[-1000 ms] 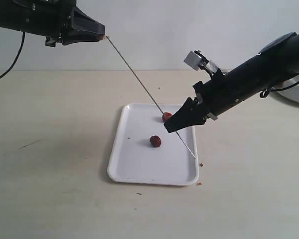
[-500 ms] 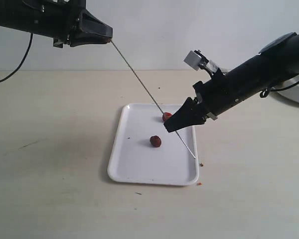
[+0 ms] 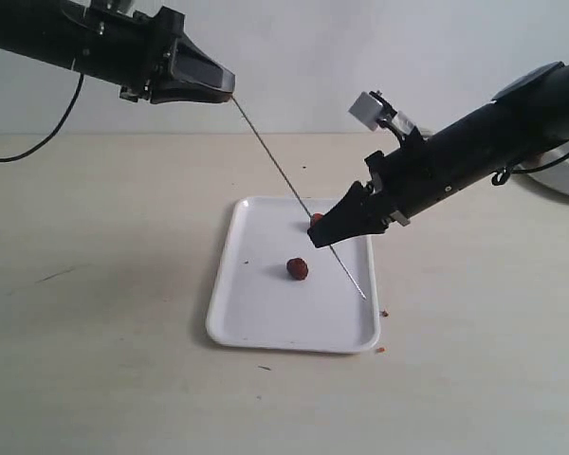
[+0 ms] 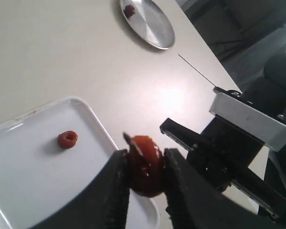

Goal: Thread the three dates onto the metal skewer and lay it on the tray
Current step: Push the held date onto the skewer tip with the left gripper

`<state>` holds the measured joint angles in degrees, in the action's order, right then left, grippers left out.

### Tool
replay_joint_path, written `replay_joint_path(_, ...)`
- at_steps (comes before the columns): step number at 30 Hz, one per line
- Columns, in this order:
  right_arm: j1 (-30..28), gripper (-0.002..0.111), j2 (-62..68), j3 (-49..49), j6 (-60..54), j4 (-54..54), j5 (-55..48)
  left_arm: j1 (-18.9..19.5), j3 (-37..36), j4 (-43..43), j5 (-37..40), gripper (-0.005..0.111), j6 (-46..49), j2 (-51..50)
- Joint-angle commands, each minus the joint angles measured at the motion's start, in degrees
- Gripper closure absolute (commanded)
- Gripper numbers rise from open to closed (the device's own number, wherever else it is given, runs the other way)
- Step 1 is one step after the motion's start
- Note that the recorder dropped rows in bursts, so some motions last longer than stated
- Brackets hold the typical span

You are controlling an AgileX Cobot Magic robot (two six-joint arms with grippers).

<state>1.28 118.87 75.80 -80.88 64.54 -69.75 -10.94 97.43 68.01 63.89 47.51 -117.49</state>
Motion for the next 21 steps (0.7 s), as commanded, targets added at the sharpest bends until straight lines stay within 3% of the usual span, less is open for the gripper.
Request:
replay_joint_path(1,0.0,0.108,-0.8,-0.1,-0.5,2.6,0.5,-2.0,0.0,0.0,0.8,0.079,0.1,0.8)
replay_joint_path(19,0.0,0.108,-0.8,-0.1,-3.3,11.9,1.0,-7.7,0.0,-3.3,1.4,0.079,0.1,0.8)
replay_joint_path(21,0.0,0.108,-0.8,-0.1,-3.6,12.4,1.1,-8.5,0.0,-3.4,1.4,0.074,0.1,0.8)
